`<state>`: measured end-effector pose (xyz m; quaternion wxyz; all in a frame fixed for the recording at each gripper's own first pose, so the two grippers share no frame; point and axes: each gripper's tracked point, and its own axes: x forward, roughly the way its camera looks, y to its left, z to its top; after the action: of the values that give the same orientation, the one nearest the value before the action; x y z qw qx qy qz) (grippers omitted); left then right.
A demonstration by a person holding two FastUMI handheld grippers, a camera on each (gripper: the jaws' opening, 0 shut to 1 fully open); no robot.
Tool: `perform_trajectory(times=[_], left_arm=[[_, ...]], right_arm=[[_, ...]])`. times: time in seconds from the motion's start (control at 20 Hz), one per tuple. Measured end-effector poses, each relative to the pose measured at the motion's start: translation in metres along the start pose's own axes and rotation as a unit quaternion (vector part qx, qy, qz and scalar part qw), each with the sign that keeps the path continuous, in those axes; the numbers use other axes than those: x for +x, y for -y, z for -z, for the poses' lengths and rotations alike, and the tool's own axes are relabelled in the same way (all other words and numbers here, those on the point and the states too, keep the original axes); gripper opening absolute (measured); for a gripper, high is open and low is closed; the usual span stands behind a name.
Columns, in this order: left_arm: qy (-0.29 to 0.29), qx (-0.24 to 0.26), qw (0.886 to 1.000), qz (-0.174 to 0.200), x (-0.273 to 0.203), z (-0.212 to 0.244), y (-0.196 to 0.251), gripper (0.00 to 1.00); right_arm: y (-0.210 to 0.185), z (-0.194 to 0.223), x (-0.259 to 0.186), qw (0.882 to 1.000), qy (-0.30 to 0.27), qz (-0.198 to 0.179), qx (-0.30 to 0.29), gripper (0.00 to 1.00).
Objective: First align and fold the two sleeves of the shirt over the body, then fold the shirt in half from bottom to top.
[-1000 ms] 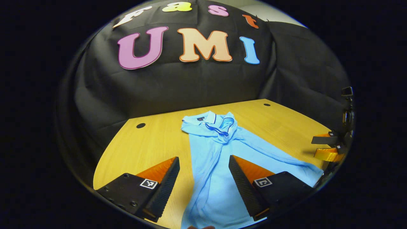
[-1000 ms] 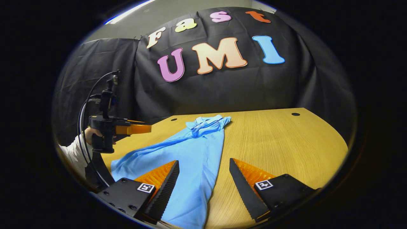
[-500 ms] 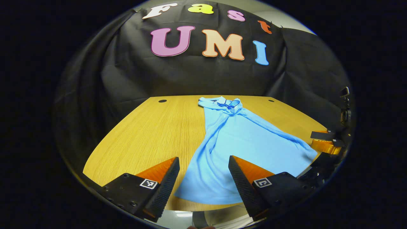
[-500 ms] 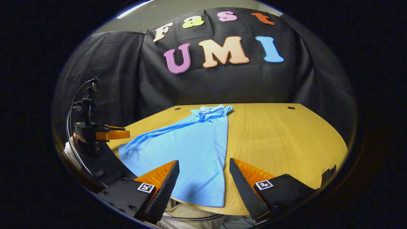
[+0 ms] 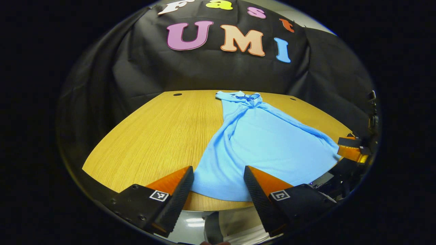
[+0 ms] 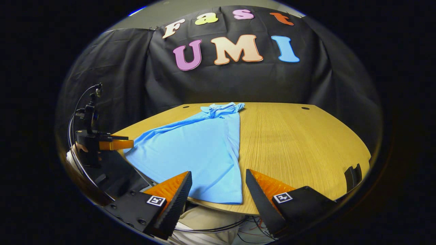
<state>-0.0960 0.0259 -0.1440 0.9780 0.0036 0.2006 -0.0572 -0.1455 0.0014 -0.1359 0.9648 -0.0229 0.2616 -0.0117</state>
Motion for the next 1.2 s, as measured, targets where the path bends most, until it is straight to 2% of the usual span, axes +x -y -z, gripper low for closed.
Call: perform_trajectory(times=[0.3, 0.55, 0.65, 0.7, 0.75, 0.8, 0.85, 0.9, 0.95, 1.0, 1.05, 1.1, 1.15, 1.2], left_arm=[[-0.007, 0.025, 1.0, -0.007, -0.001, 0.009, 0.004, 0.9], [-0.001, 0.013, 1.0, -0.006, 0.0, 0.01, 0.007, 0.9], [0.006, 0.018, 1.0, -0.001, 0.001, 0.01, 0.013, 0.87], [0.012, 0.022, 1.0, 0.007, 0.001, 0.009, 0.018, 0.82], [0.016, 0.024, 0.999, 0.016, 0.002, 0.009, 0.023, 0.78], [0.02, 0.027, 0.999, 0.022, 0.003, 0.008, 0.026, 0.61], [0.023, 0.028, 0.999, 0.029, 0.003, 0.008, 0.03, 0.53], [0.025, 0.028, 0.999, 0.036, 0.004, 0.009, 0.034, 0.42], [0.029, 0.024, 0.998, 0.041, 0.003, 0.008, 0.038, 0.34], [0.032, 0.019, 0.999, 0.04, 0.005, 0.008, 0.038, 0.19], [0.035, 0.022, 0.998, 0.037, 0.005, 0.007, 0.039, 0.11], [0.038, 0.036, 0.998, 0.036, 0.006, 0.008, 0.041, 0.05], [0.04, 0.045, 0.998, 0.033, 0.006, 0.008, 0.042, 0.04], [0.042, 0.048, 0.998, 0.029, 0.007, 0.007, 0.041, 0.02]], right_arm=[[-0.002, 0.013, 0.003, 1.0, -0.014, 0.005, -0.016, 0.99], [-0.003, 0.014, 0.005, 1.0, -0.006, 0.006, -0.022, 0.99], [-0.004, 0.014, 0.006, 1.0, -0.004, 0.004, -0.024, 0.99], [-0.007, 0.015, 0.007, 1.0, -0.004, 0.0, -0.024, 0.98], [-0.01, 0.014, 0.008, 1.0, -0.004, -0.005, -0.023, 0.94], [-0.015, 0.014, 0.009, 1.0, -0.003, -0.013, -0.024, 0.89], [-0.019, 0.015, 0.009, 0.999, -0.002, -0.019, -0.027, 0.83], [-0.022, 0.016, 0.01, 0.999, -0.002, -0.024, -0.029, 0.69], [-0.024, 0.015, 0.01, 0.999, -0.003, -0.029, -0.029, 0.63], [-0.028, 0.016, 0.013, 0.999, -0.003, -0.038, -0.027, 0.53], [-0.033, 0.016, 0.013, 0.999, -0.005, -0.05, -0.018, 0.48], [-0.033, 0.016, 0.013, 0.999, -0.007, -0.049, -0.01, 0.31], [-0.032, 0.016, 0.016, 0.999, -0.007, -0.046, -0.013, 0.14], [-0.032, 0.016, 0.013, 0.999, -0.011, -0.044, -0.011, 0.09]])
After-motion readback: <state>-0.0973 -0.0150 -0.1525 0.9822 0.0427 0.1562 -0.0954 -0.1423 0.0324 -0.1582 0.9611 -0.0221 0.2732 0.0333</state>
